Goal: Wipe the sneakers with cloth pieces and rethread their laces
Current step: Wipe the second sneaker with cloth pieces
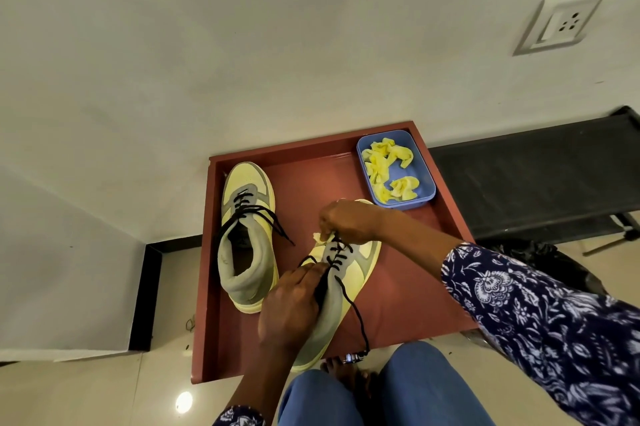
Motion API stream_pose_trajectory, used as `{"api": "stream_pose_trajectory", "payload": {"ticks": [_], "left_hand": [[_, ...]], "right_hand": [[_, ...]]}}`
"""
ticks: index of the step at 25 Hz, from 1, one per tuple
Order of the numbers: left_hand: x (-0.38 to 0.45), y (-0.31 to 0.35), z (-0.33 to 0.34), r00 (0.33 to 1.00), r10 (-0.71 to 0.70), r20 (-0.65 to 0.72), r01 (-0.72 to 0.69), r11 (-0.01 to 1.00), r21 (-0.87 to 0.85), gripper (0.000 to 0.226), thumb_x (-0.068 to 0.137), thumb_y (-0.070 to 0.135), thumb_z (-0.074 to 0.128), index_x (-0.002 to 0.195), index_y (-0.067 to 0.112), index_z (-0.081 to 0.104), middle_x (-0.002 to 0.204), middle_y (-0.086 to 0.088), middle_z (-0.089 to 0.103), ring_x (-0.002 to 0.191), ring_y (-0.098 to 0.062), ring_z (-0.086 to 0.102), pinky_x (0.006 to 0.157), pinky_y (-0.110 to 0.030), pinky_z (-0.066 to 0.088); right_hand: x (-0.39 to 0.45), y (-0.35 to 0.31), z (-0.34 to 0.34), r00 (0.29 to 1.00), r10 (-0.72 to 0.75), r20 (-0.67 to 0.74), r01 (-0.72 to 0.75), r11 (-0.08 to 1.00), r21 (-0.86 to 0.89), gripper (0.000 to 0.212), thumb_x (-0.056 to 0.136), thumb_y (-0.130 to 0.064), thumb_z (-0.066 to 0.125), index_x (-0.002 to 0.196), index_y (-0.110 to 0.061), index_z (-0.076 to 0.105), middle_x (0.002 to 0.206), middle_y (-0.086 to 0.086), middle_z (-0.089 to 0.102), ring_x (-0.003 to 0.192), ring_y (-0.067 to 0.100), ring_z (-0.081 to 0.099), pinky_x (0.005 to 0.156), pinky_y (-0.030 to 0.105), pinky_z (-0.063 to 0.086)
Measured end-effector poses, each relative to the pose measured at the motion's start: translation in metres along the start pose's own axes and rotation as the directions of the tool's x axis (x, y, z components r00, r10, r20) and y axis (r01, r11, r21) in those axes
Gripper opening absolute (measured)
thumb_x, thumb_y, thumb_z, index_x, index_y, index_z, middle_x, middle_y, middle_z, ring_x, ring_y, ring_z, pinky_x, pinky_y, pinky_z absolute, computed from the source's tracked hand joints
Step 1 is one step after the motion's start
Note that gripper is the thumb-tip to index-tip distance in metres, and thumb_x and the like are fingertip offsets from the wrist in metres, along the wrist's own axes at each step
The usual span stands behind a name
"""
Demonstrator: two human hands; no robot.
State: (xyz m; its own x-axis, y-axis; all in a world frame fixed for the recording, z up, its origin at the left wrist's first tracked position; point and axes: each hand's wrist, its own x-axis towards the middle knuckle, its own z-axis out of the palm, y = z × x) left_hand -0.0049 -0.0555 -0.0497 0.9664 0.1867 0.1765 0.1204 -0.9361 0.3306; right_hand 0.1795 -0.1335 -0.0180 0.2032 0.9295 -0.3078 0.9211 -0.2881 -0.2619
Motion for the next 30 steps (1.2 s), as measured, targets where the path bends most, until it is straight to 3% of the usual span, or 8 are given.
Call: {"api": "stream_pose_trajectory", "payload": {"ticks": [5,10,14,19,22,25,27,30], "left_hand": [[0.0,-0.001,0.0,1.0,-0.006,-0.005,0.006,1.0,0.0,0.043,0.077,0.017,0.036,0.104,0.018,0.07,0.09,0.003,0.072,0.074,-0.019,0.068,0.045,-0.026,0.053],[0.0,-0.001,0.003,1.0,-0.019,-0.007,0.019,1.0,-0.024,0.044,0.076,0.017,0.036,0.104,0.017,0.07,0.091,0.001,0.072,0.076,-0.02,0.069,0.045,-0.031,0.054],[0.001,0.0,0.001,1.0,-0.014,-0.022,0.014,1.0,-0.021,0.042,0.077,0.019,0.037,0.101,0.017,0.071,0.088,0.002,0.072,0.072,-0.018,0.068,0.043,-0.026,0.052],[0.0,-0.001,0.001,1.0,-0.015,-0.023,0.014,1.0,-0.025,0.043,0.076,0.02,0.036,0.1,0.016,0.07,0.087,0.001,0.072,0.072,-0.019,0.068,0.042,-0.029,0.052],[0.001,0.001,0.0,1.0,0.003,-0.022,-0.003,1.0,-0.01,0.041,0.076,0.021,0.037,0.098,0.016,0.071,0.086,0.002,0.072,0.069,-0.017,0.068,0.043,-0.025,0.05],[0.001,0.002,0.0,1.0,0.003,-0.015,-0.003,1.0,0.01,0.04,0.076,0.022,0.037,0.098,0.018,0.071,0.086,0.004,0.072,0.068,-0.017,0.067,0.044,-0.023,0.049],[0.001,0.002,0.0,1.0,-0.002,0.016,0.001,0.999,0.032,0.04,0.076,0.023,0.037,0.097,0.018,0.071,0.086,0.005,0.072,0.069,-0.016,0.068,0.043,-0.024,0.05],[0.003,0.005,-0.005,0.996,-0.003,0.085,-0.005,0.996,0.095,0.039,0.075,0.025,0.039,0.095,0.019,0.072,0.085,0.007,0.072,0.07,-0.015,0.068,0.042,-0.022,0.048]], "right_hand": [[-0.015,0.037,0.015,0.946,0.285,-0.154,-0.271,0.956,0.11,0.036,0.085,-0.003,0.044,0.115,-0.003,0.063,0.118,0.018,0.057,0.112,0.035,0.052,0.093,0.037,0.043],[-0.015,0.01,0.04,0.755,0.597,-0.273,-0.517,0.797,0.313,0.042,0.084,0.001,0.044,0.123,-0.005,0.058,0.129,0.014,0.05,0.12,0.034,0.044,0.098,0.032,0.039],[-0.021,-0.015,0.051,0.674,0.672,-0.306,-0.526,0.728,0.44,0.039,0.086,-0.002,0.045,0.124,-0.006,0.055,0.129,0.013,0.048,0.122,0.031,0.042,0.098,0.03,0.035],[-0.035,-0.033,0.07,0.638,0.679,-0.364,-0.501,0.725,0.474,0.031,0.088,-0.004,0.051,0.117,-0.001,0.06,0.114,0.02,0.056,0.108,0.038,0.054,0.079,0.035,0.048],[-0.043,-0.043,0.075,0.668,0.685,-0.291,-0.532,0.713,0.458,0.037,0.054,-0.013,0.084,0.089,-0.01,0.072,0.084,0.007,0.066,0.074,0.026,0.066,0.056,0.018,0.05],[-0.039,-0.041,0.089,0.65,0.708,-0.276,-0.539,0.686,0.49,0.051,0.026,-0.011,0.09,0.072,-0.016,0.072,0.068,0.0,0.063,0.055,0.018,0.064,0.039,0.013,0.042],[-0.049,-0.052,0.08,0.654,0.693,-0.304,-0.533,0.707,0.465,0.047,0.04,0.001,0.083,0.085,-0.007,0.071,0.082,0.009,0.064,0.068,0.028,0.068,0.047,0.02,0.051],[-0.057,-0.057,0.079,0.673,0.7,-0.24,-0.565,0.695,0.444,0.044,0.085,0.004,0.047,0.129,-0.003,0.047,0.129,0.016,0.045,0.118,0.033,0.048,0.091,0.035,0.046]]}}
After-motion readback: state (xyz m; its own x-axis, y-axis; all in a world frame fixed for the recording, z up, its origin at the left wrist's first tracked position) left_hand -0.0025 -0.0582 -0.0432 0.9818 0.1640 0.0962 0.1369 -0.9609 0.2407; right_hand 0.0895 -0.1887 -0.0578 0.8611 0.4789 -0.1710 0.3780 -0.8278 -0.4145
